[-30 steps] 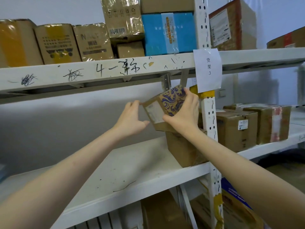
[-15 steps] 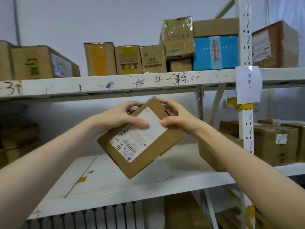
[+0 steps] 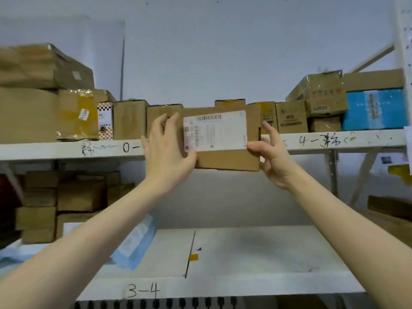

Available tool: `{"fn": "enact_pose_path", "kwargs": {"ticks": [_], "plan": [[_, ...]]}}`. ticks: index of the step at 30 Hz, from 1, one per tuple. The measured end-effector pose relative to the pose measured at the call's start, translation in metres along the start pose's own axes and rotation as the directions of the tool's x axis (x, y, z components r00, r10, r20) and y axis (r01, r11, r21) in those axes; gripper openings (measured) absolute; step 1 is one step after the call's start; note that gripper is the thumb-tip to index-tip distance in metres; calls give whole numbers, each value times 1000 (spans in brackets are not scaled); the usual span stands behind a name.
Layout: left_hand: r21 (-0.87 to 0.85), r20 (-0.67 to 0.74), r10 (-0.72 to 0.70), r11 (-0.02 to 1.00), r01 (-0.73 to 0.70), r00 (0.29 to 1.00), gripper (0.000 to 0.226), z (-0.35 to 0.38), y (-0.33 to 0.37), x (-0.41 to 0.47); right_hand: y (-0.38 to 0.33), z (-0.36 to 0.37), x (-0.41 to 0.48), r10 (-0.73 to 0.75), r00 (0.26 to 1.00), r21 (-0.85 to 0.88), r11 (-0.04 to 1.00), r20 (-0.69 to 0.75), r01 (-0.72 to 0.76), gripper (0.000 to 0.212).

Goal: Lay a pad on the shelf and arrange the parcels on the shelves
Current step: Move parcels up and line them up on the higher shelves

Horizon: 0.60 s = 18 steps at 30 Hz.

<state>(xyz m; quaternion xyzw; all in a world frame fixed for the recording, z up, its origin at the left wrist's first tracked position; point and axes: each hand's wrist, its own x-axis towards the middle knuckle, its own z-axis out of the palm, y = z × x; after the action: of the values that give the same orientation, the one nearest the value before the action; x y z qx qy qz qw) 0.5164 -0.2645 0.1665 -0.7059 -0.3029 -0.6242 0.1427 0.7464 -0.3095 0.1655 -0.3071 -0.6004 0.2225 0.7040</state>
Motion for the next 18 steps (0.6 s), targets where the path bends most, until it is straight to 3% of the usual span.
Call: {"fn": "enact_pose_path", "kwargs": {"ticks": [4, 7, 10, 13, 18], "plan": [[-51, 115, -102, 993, 108, 988, 79, 4, -25, 9, -18, 33, 29, -184, 958, -123, 979, -222, 160, 128], [-20, 177, -147, 988, 152, 973, 78, 10, -36, 18, -29, 53, 51, -333, 898, -261, 929, -288, 261, 121], [15, 199, -158, 987, 158, 967, 77, 18, -52, 27, -27, 71, 81, -468, 836, -427, 843, -286, 326, 110], [52, 204, -130, 991, 122, 970, 76, 28, -65, 37, -25, 87, 117, -566, 778, -589, 737, -271, 331, 114], [93, 181, -61, 995, 45, 981, 68, 39, -79, 52, -20, 109, 170, -611, 760, -684, 652, -220, 327, 104]]}}
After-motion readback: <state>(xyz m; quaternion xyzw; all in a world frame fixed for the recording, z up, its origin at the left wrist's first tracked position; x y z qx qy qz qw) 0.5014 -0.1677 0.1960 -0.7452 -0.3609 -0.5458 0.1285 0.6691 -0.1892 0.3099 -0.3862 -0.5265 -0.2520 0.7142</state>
